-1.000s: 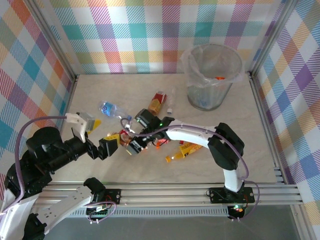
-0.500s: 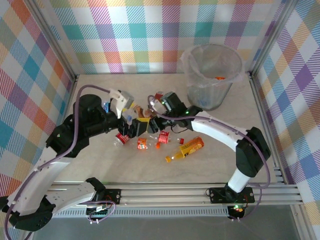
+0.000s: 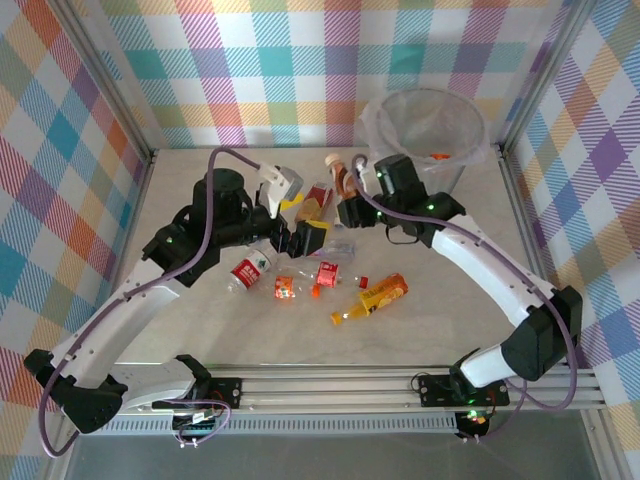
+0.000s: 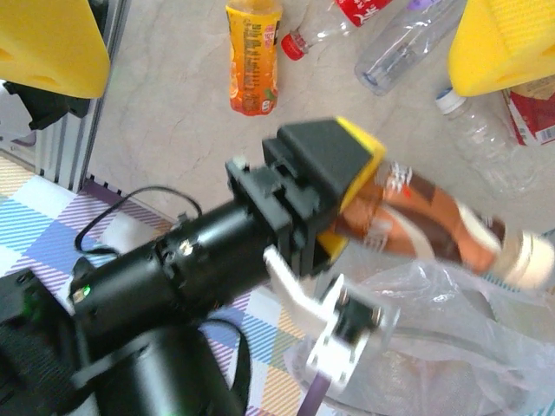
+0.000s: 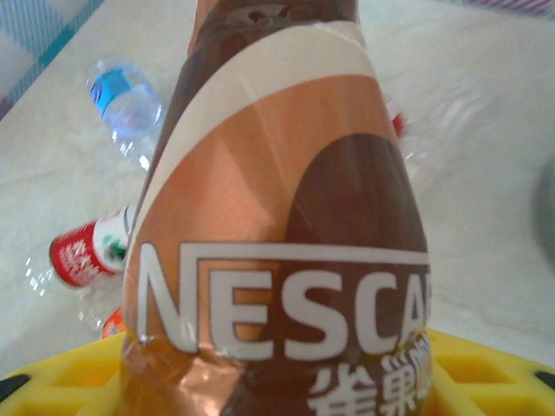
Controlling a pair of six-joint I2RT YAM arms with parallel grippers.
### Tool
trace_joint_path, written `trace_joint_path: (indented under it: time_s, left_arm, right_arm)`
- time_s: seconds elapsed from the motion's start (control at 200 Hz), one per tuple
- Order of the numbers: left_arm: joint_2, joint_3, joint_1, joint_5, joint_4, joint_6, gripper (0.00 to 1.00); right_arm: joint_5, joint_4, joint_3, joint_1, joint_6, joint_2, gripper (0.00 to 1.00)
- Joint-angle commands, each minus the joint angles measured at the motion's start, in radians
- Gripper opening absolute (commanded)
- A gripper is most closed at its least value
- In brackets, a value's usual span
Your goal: Put the plastic bottles in the bin
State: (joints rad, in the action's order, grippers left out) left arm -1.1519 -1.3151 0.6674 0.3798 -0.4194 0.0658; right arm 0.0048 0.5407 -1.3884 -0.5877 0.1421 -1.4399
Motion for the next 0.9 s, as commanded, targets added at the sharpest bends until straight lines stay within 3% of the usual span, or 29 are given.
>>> trace_joint_path:
  time_s: [0.0,0.375,0.895]
  left_arm:
    - [0.012,0.064,0.013,0.031,0.112,-0.043,1.0]
    - [-0.006,0.163,0.012,0.118,0.207,-0.092,1.0]
    - [0.012,0.184,0.013,0.103,0.204,-0.049,1.0]
  right_arm:
    - [0.116,0.007,-0.051,0.027,-0.01,0.044,0.48]
    - [0.243,0.013,-0.226,0.175,-0.05,-0.019,0.48]
    - [0.17,0.127,-0.571,0.373,-0.118,-0.336,0.49]
